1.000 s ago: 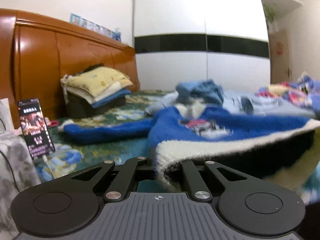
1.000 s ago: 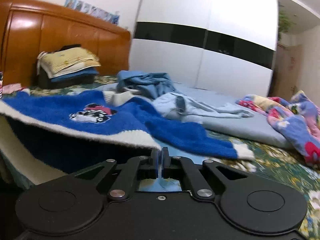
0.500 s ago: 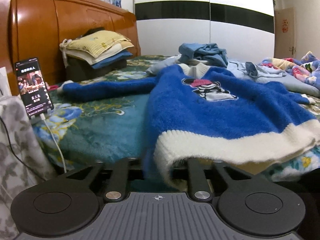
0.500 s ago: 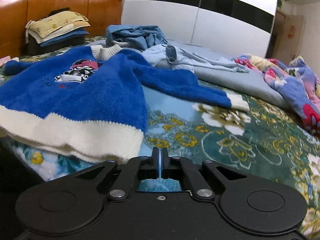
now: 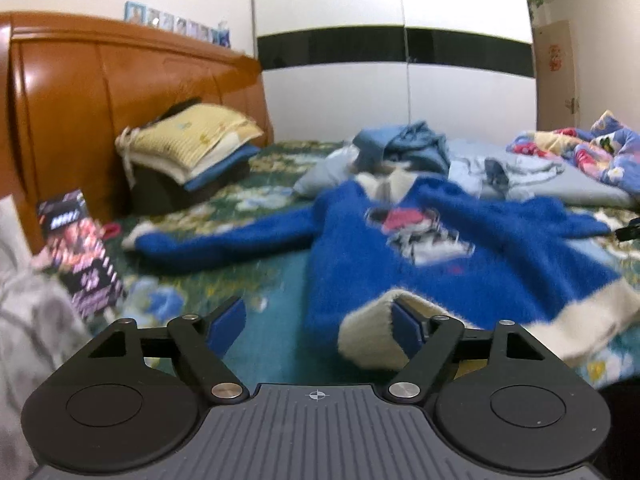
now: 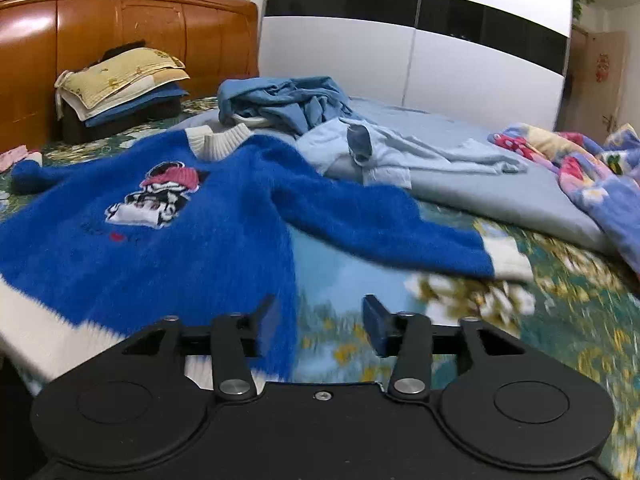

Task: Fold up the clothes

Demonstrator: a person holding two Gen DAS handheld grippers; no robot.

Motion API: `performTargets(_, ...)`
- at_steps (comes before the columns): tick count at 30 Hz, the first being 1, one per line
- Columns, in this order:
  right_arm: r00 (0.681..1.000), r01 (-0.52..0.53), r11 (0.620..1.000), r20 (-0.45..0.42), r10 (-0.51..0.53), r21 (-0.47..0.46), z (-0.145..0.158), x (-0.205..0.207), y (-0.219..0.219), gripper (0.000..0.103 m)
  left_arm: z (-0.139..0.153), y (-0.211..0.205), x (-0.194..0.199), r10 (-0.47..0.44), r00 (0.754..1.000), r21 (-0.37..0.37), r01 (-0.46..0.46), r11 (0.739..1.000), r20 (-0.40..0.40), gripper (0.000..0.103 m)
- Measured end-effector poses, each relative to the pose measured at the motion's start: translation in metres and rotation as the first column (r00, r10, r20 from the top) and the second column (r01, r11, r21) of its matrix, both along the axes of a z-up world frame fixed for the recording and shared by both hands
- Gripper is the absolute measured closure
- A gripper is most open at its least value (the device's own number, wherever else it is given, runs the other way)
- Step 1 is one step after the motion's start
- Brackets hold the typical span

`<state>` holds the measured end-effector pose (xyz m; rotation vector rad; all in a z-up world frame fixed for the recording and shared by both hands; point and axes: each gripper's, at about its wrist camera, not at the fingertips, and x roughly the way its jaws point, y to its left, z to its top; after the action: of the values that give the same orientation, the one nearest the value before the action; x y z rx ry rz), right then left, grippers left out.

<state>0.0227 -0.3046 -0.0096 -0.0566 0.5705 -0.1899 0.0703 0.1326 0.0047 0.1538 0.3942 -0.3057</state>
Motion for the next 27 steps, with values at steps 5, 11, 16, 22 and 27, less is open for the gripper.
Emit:
performTargets(5,0.999,0.048,0.999,-0.014,-0.049,-0.015,0.0,0.038,-0.032,0.044,0.026,-0.006,0.005,-0.021,0.997,0.007,0.021,1.0,0.069,0.02)
performTargets(11,0.986,0.155,0.988,-0.061,-0.155,-0.011,-0.017,0.075,-0.082,0.043,0.04,-0.001,0.017,0.016,0.996,-0.002,-0.016,1.0,0.09,0.016)
performTargets(16,0.971,0.219,0.974,-0.116,-0.211,0.058,-0.037,0.105,-0.115,0.044,0.029,-0.017,0.078,0.045,0.998,0.06,-0.048,0.997,0.045,0.015)
performTargets(22,0.977,0.199,0.974,-0.1,-0.188,0.108,-0.038,0.122,-0.121,0.044,-0.003,-0.028,0.186,0.094,0.984,-0.071,-0.106,0.992,-0.153,0.015)
performTargets(27,0.993,0.108,0.988,-0.054,-0.103,0.11,-0.022,0.155,-0.115,0.044,-0.035,-0.038,0.253,0.164,0.928,-0.204,-0.241,0.949,-0.335,0.022)
